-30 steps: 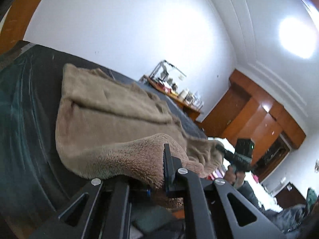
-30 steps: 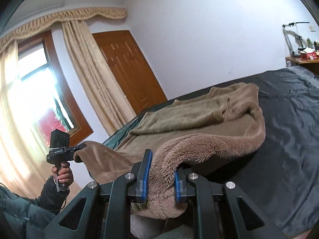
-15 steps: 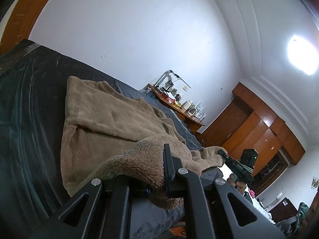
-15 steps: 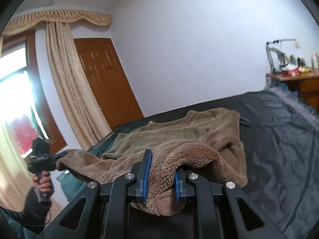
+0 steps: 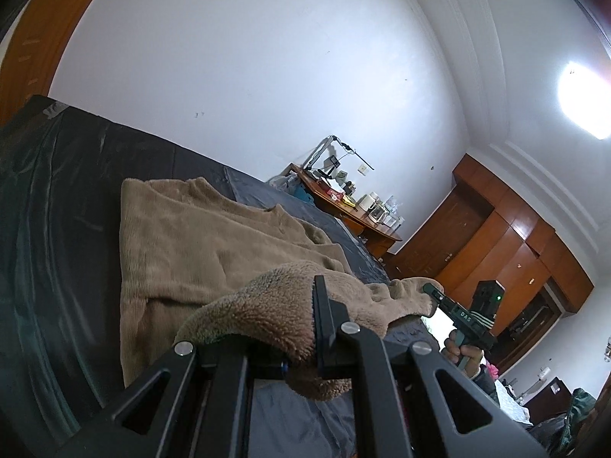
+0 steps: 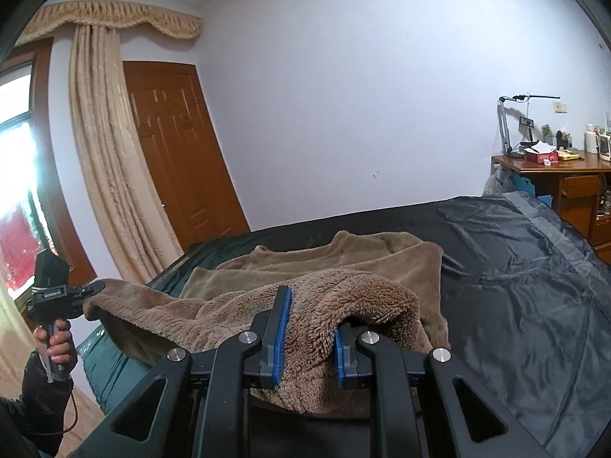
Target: Fold clothes
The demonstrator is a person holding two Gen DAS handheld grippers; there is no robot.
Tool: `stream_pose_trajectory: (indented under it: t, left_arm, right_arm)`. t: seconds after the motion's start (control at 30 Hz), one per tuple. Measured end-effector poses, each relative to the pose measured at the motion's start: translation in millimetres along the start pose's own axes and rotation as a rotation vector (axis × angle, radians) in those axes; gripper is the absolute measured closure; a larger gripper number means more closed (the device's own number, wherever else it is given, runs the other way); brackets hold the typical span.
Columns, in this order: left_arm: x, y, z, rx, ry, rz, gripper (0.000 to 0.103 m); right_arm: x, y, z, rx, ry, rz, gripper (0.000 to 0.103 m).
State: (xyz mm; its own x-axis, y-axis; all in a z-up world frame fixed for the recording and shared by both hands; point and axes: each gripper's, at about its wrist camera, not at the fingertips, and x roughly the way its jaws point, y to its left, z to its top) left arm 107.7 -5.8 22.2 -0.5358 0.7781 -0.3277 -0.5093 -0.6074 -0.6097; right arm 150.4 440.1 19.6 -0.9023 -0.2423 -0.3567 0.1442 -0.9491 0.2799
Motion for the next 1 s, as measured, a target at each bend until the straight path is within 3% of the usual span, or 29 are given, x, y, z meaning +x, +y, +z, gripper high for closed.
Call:
stream_pose_trajectory:
  t: [0.53,1.0]
  left_arm:
    - [54.9,39.5,93.1,-0.068,-0.010,0.003,0.092]
    - [145.8,115.4,129.0,-0.260,0.070,0.079,0.092]
  right_arm:
    - [78.6,-4.2,74.1,0.055,-0.007,-0.109,0.083]
    - [175.3,-32.9,105.9,0.150,0.080,-0.236,0.083]
